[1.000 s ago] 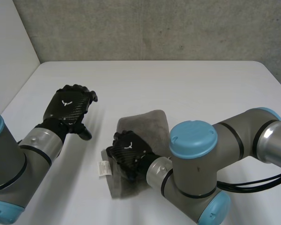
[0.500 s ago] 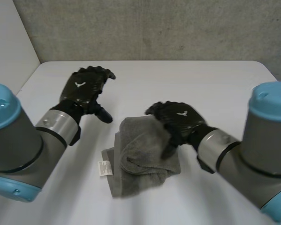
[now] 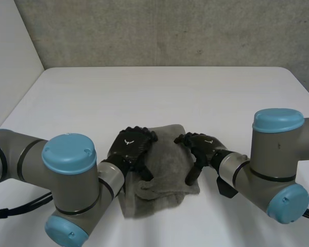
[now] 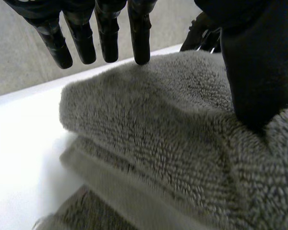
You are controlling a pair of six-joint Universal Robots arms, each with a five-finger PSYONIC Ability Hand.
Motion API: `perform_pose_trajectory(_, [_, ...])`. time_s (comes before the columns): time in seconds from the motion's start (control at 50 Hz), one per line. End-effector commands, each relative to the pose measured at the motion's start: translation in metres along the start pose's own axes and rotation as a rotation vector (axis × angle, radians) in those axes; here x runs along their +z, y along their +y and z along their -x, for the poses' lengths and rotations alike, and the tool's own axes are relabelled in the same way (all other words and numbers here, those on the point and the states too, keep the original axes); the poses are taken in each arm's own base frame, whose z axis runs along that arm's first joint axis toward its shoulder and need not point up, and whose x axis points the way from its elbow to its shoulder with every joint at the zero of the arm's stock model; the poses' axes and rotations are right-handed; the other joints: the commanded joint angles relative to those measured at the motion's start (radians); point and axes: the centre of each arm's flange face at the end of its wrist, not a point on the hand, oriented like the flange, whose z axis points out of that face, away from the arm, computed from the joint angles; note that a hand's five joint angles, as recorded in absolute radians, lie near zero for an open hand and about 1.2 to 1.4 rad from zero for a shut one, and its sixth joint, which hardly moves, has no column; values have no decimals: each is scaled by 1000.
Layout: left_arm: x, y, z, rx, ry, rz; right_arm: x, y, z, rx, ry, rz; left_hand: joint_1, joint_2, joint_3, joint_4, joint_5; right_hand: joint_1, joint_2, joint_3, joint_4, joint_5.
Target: Fold the towel.
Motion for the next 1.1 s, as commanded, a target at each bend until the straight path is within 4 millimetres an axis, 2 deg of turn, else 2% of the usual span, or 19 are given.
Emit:
perform_pose_trajectory(0.02, [-3,11,9,18,-34,44,5,7,2,23,-10,12,-59,-45,-52,-59,-7,-64,-78,-43,-76,-62])
perform_pose_trajectory(0.26, [-10,24,19,57,-59,95,10,20,20,-11,-54,34,-62,-48,-52,-59,-10,-64,-78,-43,-76,-62])
perform_pose_trajectory(0.44, [-12,27,20,57,-63,107,7,16,24,-37,-59,22,-62,-48,-52,-59,-10,-64,-78,-43,-76,-62])
perform_pose_trajectory(0.5, [-12,23,20,57,-63,93,4,9,25,-48,-57,0,-64,-51,-52,-59,-13,-64,-78,-43,-76,-62])
perform_pose_trajectory(0.6, [-13,3,21,59,-68,35,-7,-9,25,-66,-51,-51,-67,-54,-52,-59,-16,-64,-78,-43,-76,-62])
perform_pose_trajectory(0.66, [-14,-16,26,59,-83,-20,-14,-22,21,-77,-27,-90,-73,-60,-52,-59,-21,-64,-78,-43,-76,-62])
perform_pose_trajectory(0.7, [-17,-38,31,57,-99,-85,-22,-41,10,-81,21,-144,-94,-81,-52,-59,-42,-64,-78,-43,-76,-62])
perform_pose_trajectory(0.72, [-17,-38,31,57,-99,-85,-22,-42,10,-81,21,-144,-94,-81,-52,-59,-42,-64,-78,-43,-76,-62])
perform_pose_trajectory(0.74, [-19,-50,33,57,-105,-122,-27,-52,5,-81,45,-175,-108,-95,-52,-59,-57,-64,-78,-43,-76,-62])
perform_pose_trajectory(0.76, [-21,-63,34,57,-110,-160,-27,-52,5,-81,45,-175,-111,-98,-52,-59,-60,-64,-78,-43,-76,-62])
perform_pose_trajectory(0.78, [-21,-63,34,57,-110,-160,-32,-61,1,-85,62,-204,-111,-98,-52,-59,-60,-64,-78,-43,-76,-62])
perform_pose_trajectory(0.8, [-24,-74,35,57,-113,-189,-37,-70,-1,-88,76,-234,-111,-98,-52,-59,-60,-64,-78,-43,-76,-62])
perform_pose_trajectory(0.82, [-24,-74,35,57,-113,-189,-37,-71,-1,-88,76,-235,-111,-98,-52,-59,-60,-64,-78,-43,-76,-62])
perform_pose_trajectory(0.86, [-29,-95,37,50,-122,-232,-50,-93,-8,-98,122,-309,-114,-101,-52,-59,-63,-64,-78,-43,-76,-62])
perform_pose_trajectory(0.88, [-29,-95,37,50,-122,-232,-50,-93,-8,-98,123,-309,-114,-101,-52,-59,-63,-64,-78,-43,-76,-62])
perform_pose_trajectory(0.9, [-32,-104,39,47,-128,-242,-58,-103,-12,-100,155,-347,-117,-104,-52,-59,-65,-64,-78,-43,-76,-62])
perform_pose_trajectory(0.92, [-34,-112,42,42,-139,-245,-58,-103,-12,-100,155,-347,-117,-104,-52,-59,-65,-64,-78,-43,-76,-62])
perform_pose_trajectory(0.96, [-36,-120,46,28,-148,-247,-76,-122,-18,-100,229,-422,-117,-104,-52,-59,-65,-64,-78,-43,-76,-62])
perform_pose_trajectory(1.1, [-39,-138,56,-34,-168,-247,-103,-145,-23,-109,333,-521,-117,-104,-52,-59,-65,-64,-78,-43,-76,-62])
